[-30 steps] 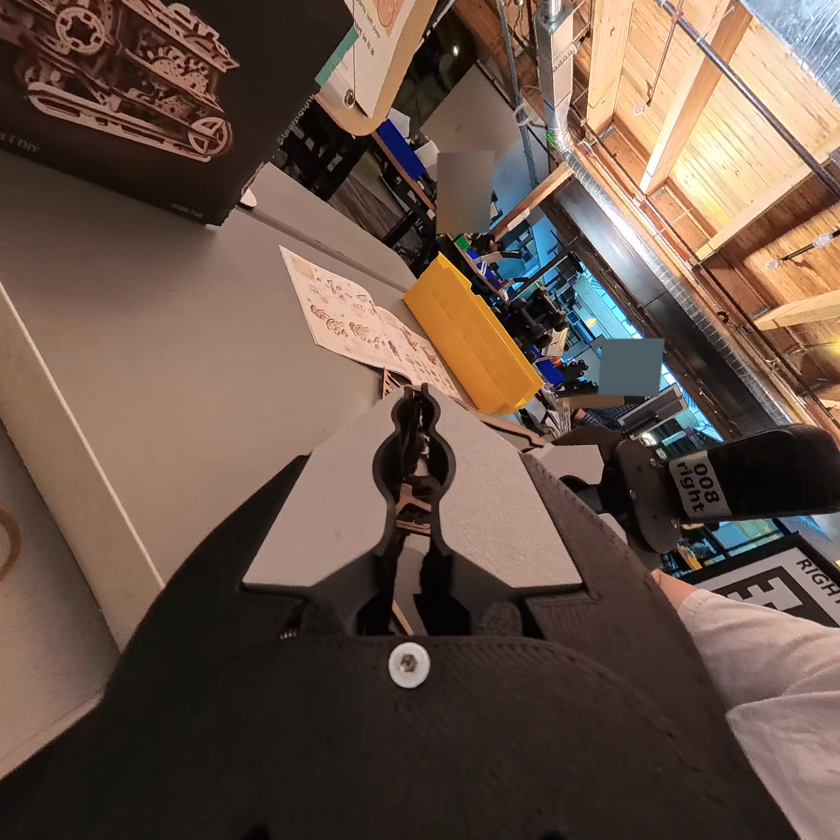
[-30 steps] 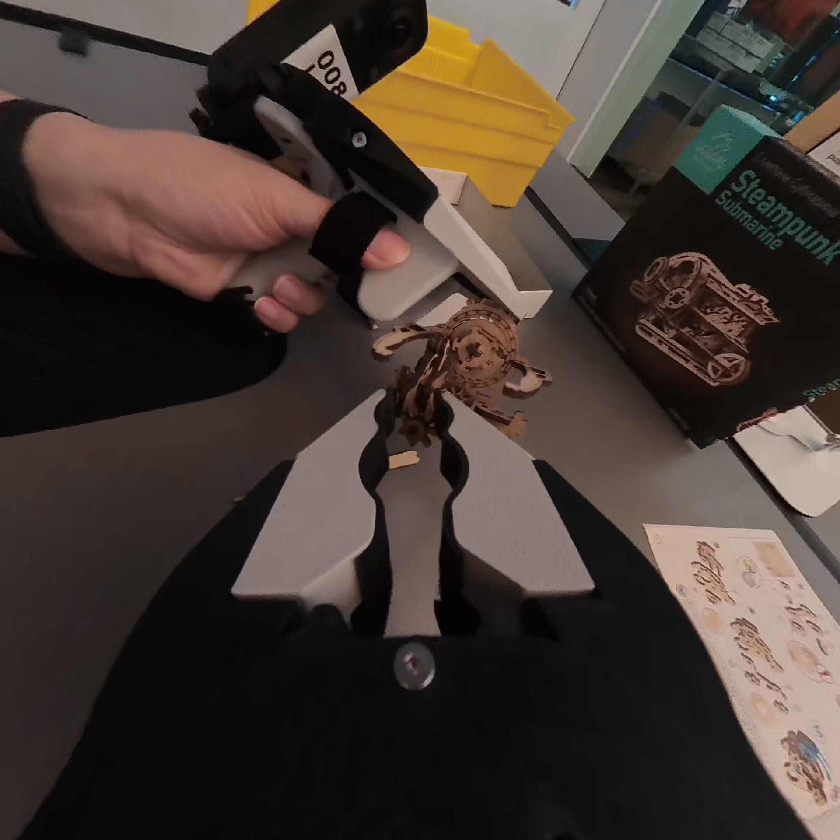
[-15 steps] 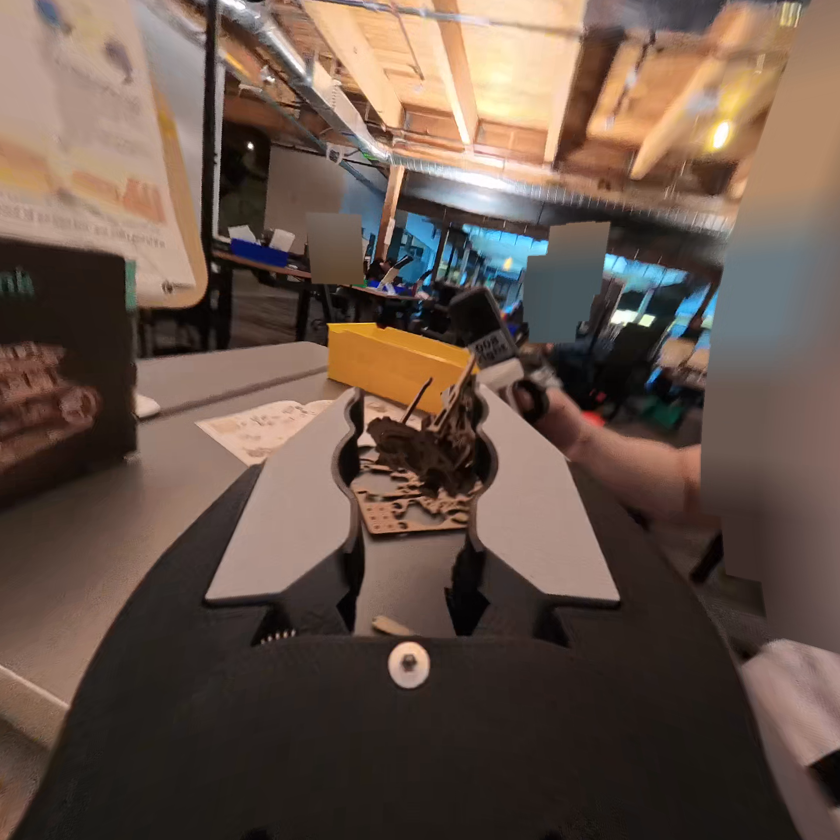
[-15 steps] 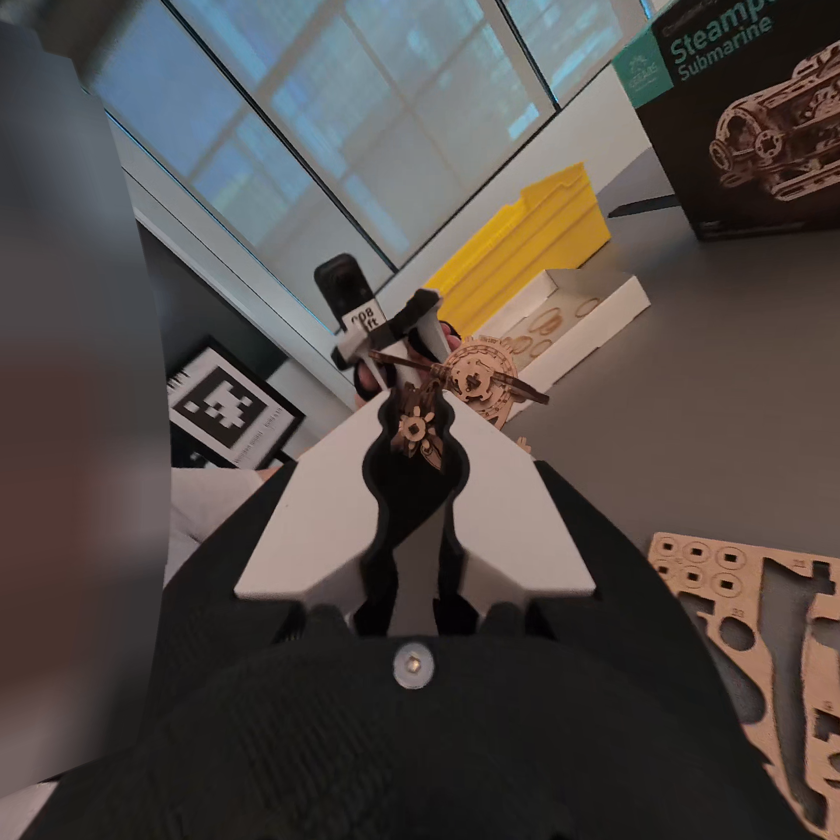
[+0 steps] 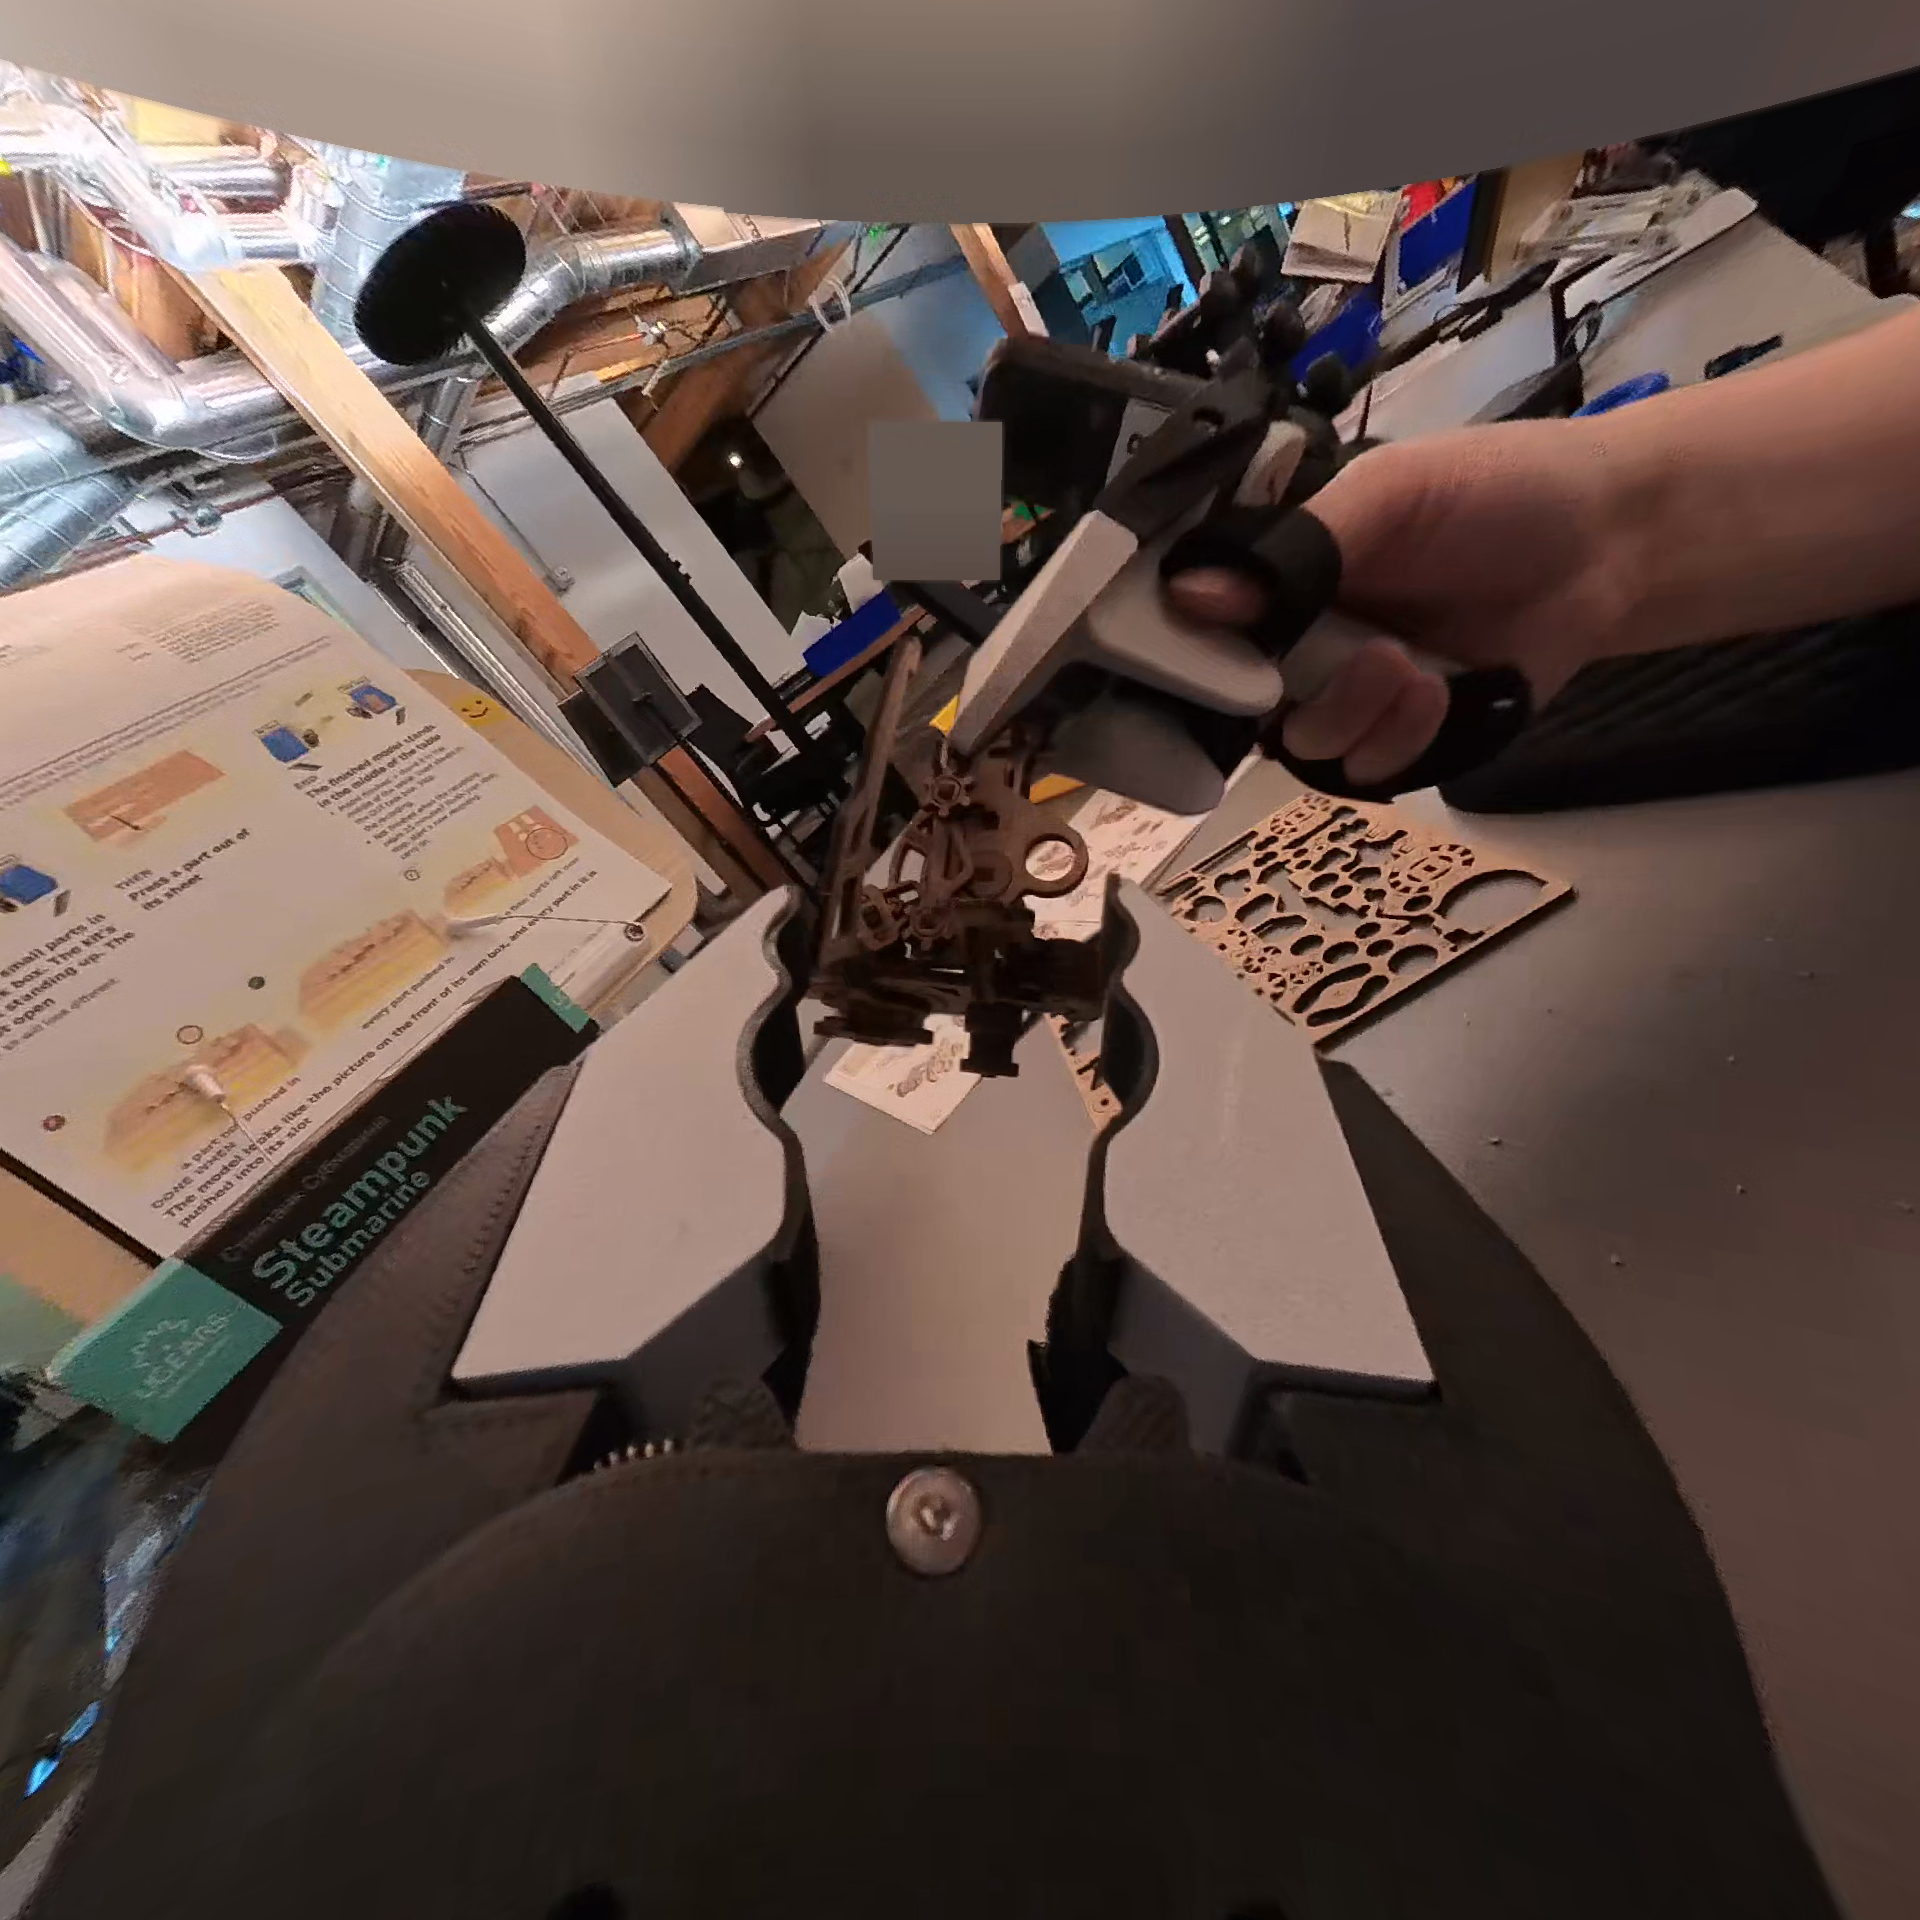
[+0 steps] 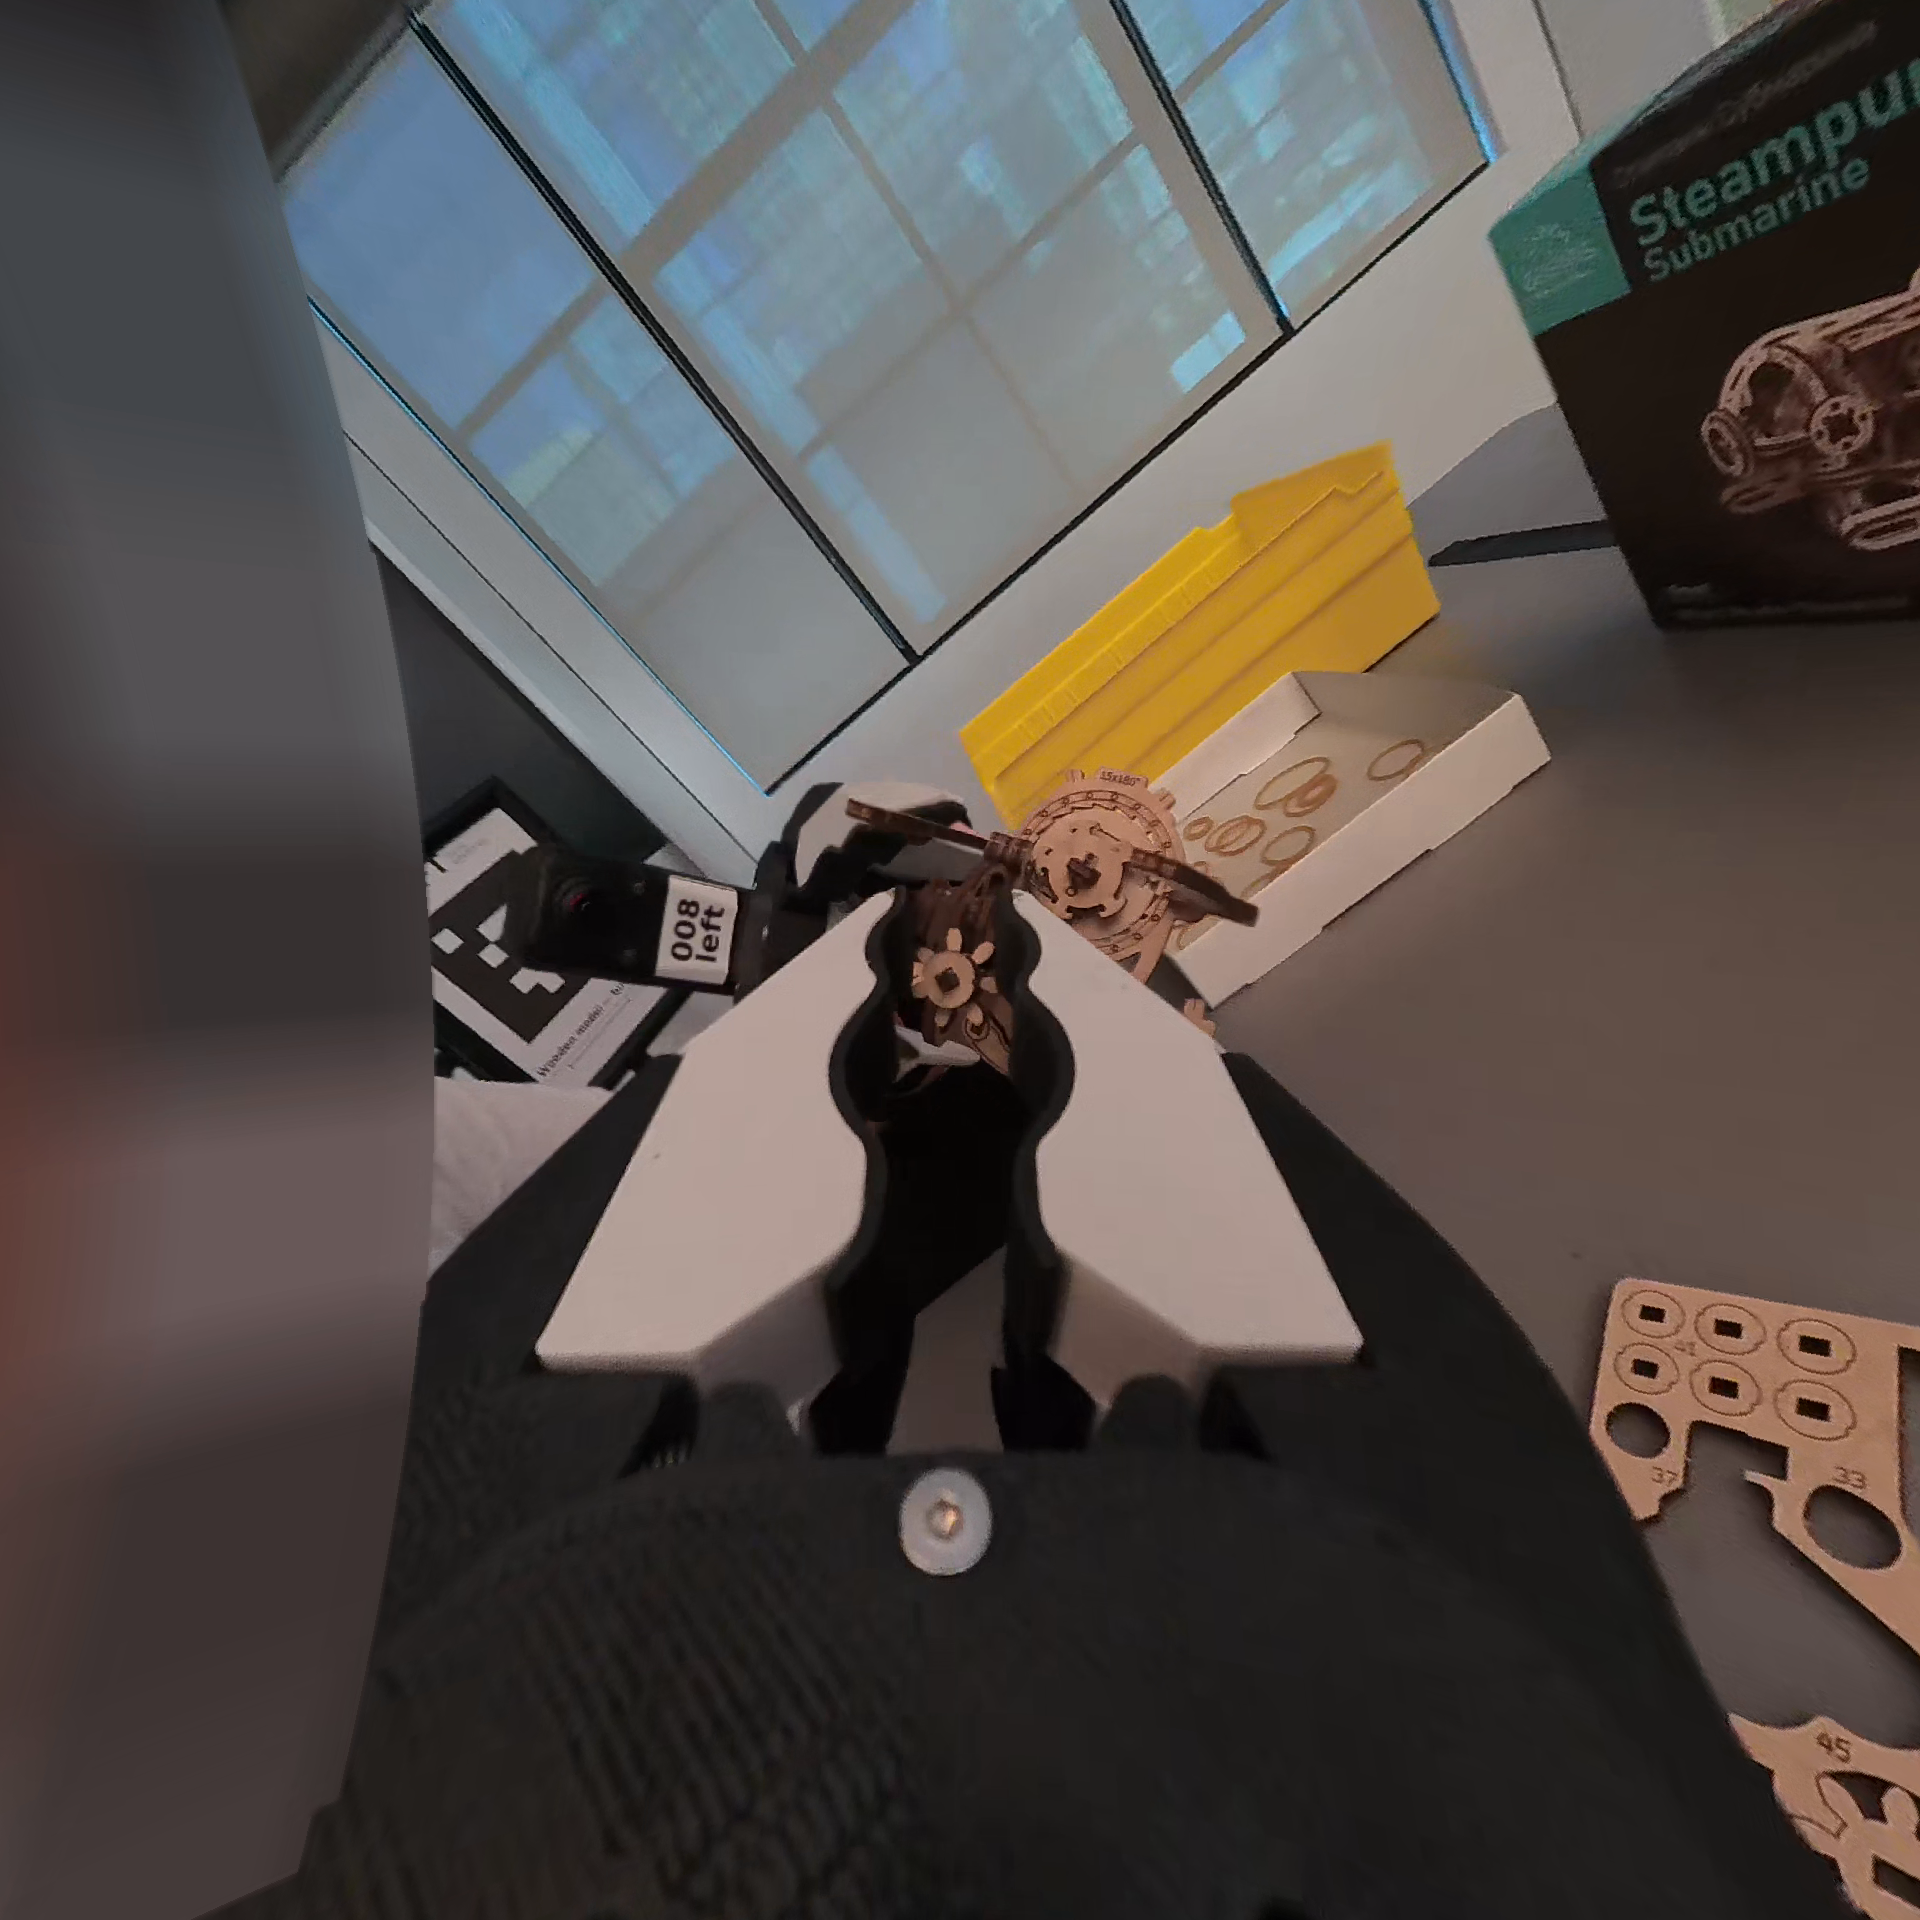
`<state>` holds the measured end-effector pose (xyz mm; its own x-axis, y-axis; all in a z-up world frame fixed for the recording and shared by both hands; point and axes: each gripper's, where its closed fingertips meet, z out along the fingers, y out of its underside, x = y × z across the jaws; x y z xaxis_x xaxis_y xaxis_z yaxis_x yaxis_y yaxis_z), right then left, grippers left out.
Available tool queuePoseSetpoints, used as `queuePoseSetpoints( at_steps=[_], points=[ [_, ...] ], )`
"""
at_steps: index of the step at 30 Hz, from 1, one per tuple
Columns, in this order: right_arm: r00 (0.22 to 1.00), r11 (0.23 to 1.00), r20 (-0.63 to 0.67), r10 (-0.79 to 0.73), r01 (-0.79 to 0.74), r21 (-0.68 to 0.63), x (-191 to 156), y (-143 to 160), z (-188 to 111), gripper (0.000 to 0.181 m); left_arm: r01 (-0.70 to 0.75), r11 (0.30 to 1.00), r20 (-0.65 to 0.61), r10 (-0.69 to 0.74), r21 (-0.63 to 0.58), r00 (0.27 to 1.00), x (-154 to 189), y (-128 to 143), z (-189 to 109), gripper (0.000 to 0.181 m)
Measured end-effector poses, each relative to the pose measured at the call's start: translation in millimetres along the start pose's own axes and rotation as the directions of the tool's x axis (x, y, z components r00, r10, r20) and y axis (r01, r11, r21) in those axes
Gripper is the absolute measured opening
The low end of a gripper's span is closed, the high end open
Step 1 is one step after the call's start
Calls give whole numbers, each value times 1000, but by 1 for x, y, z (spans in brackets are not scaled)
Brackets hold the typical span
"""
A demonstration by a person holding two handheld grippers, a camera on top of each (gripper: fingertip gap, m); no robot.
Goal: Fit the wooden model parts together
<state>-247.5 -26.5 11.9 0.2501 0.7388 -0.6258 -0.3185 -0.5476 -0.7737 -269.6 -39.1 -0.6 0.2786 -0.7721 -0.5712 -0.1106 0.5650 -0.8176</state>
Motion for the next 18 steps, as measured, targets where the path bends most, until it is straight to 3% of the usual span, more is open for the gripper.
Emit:
queuePoseSetpoints(
  at_steps=[3,18],
  points=[
    [999,999,-12,-51,51,-17,-5,2,1,12,-17,1000,26,16,24,1000,-4,-2,-3,41],
    [936,939,-73,-344,341,-45,-22,3,4,13,-143,988,65,140,55,988,-5,-8,-9,40]
  ],
)
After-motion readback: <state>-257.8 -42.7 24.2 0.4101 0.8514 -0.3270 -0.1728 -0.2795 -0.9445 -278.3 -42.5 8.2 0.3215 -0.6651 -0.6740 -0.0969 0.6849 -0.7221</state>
